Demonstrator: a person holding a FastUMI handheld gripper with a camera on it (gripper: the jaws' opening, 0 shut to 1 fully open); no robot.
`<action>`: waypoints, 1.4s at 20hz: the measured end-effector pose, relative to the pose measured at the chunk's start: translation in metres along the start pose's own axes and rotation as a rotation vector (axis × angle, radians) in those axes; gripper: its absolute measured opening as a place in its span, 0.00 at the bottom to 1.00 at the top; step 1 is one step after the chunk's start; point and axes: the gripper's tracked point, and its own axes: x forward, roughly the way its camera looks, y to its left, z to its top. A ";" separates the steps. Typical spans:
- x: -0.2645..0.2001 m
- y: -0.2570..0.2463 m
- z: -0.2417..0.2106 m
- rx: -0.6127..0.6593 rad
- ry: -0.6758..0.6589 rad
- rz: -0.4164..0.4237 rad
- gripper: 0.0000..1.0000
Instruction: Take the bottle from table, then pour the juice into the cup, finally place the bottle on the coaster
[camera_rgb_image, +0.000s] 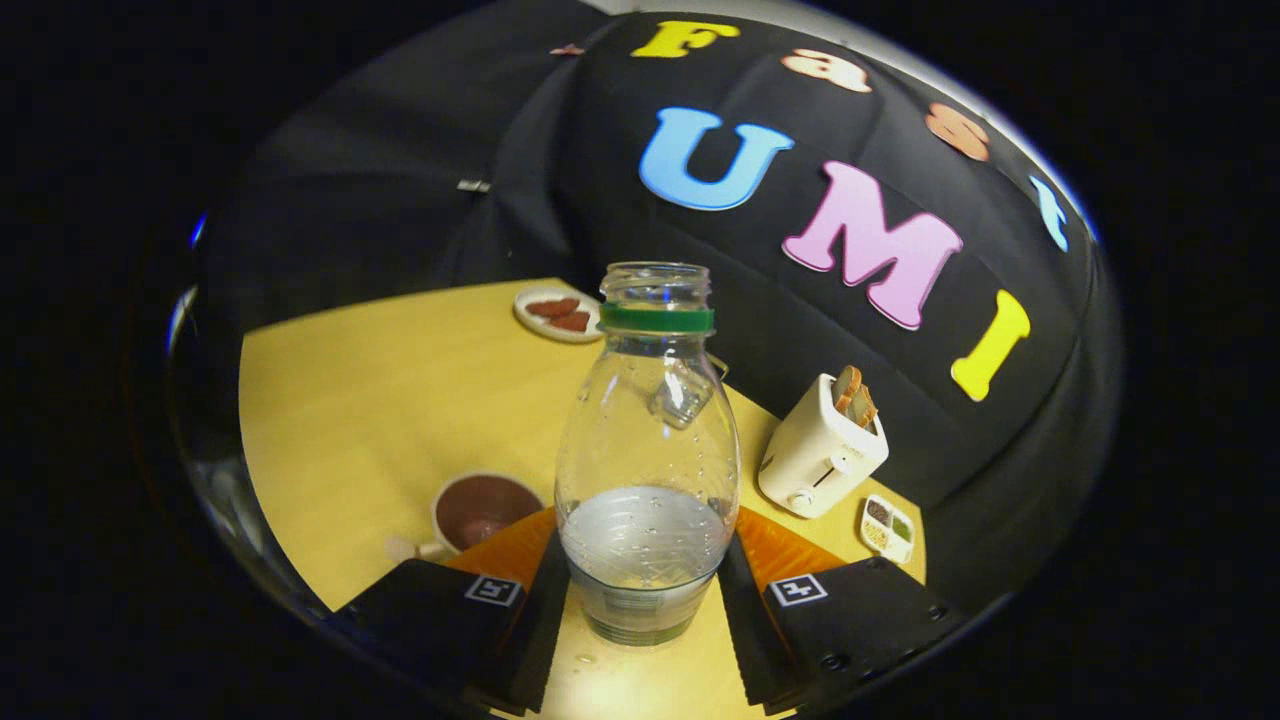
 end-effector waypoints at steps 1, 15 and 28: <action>0.002 -0.010 0.010 0.046 -0.021 -0.004 0.74; 0.110 -0.073 0.032 0.371 -0.213 -0.055 0.77; 0.156 -0.068 -0.019 0.347 -0.162 -0.107 0.79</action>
